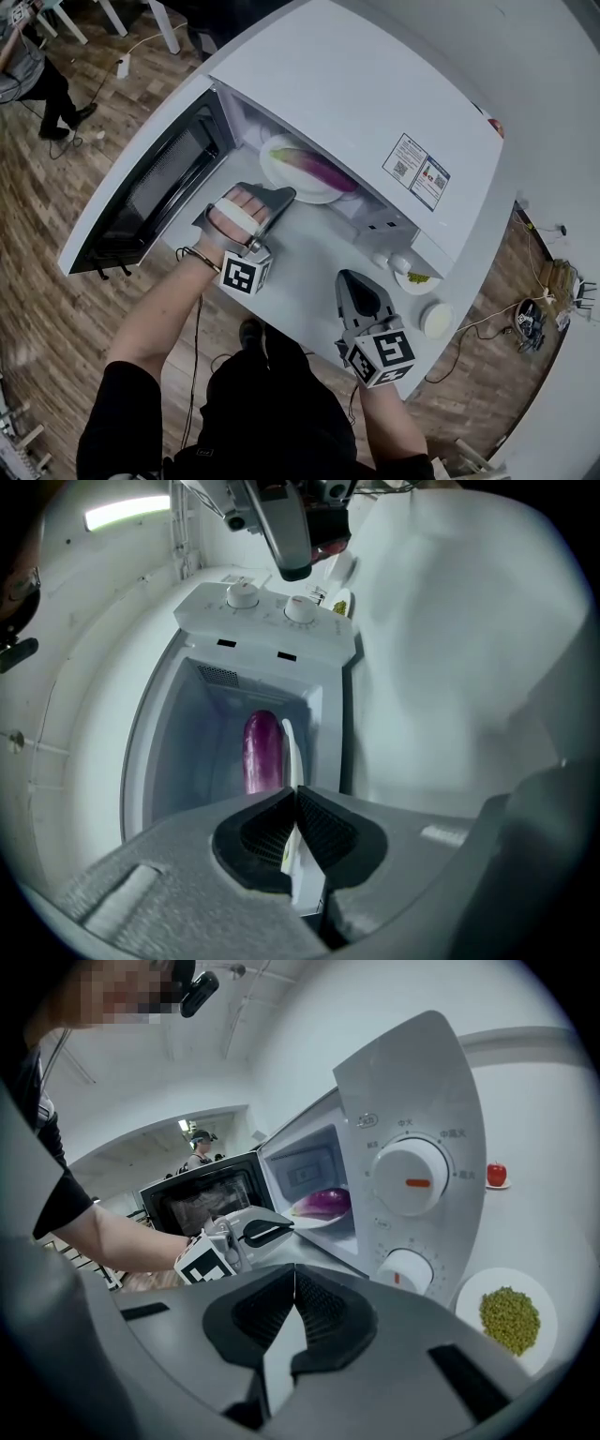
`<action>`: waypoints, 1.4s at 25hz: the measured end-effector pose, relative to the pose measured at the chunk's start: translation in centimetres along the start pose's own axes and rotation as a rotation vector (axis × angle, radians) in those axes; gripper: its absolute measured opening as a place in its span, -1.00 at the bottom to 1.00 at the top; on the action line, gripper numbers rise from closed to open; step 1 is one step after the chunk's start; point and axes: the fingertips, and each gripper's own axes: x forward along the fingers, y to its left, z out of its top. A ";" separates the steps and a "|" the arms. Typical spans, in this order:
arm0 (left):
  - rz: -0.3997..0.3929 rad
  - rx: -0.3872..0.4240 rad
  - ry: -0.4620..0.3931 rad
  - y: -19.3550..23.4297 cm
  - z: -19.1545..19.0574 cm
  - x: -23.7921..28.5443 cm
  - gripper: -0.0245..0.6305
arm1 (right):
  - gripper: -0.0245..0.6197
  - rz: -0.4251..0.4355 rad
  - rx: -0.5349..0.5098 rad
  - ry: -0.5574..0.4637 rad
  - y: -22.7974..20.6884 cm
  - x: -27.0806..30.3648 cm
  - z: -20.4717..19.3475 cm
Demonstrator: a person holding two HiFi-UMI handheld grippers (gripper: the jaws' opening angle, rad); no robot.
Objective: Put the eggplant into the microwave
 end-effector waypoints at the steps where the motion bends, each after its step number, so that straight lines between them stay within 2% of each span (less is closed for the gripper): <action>1: -0.001 0.001 0.001 0.0 -0.1 0.2 -0.87 | -0.88 0.000 0.002 0.001 0.0 0.1 0.0; 13: -0.029 0.032 0.025 0.5 -1.2 2.3 -0.87 | -0.88 0.004 0.013 0.003 -0.2 0.8 0.2; 19: -0.075 0.036 0.029 0.7 -1.3 3.2 -0.87 | -0.88 -0.004 0.020 -0.003 -0.4 0.6 0.5; 23: -0.100 0.075 0.036 0.4 -1.3 3.4 -0.87 | -0.88 -0.011 0.027 -0.004 -0.6 0.5 0.5; 32: -0.168 0.096 0.046 0.5 -1.3 3.8 -0.87 | -0.88 -0.011 0.039 -0.012 -0.4 0.6 0.9; 33: -0.167 0.089 0.043 0.6 -1.3 3.7 -0.85 | -0.88 -0.010 0.039 -0.011 -0.4 0.7 0.9; 35: -0.160 0.075 0.037 0.9 -1.3 3.2 -0.67 | -0.88 -0.007 0.039 -0.012 -0.3 0.8 1.1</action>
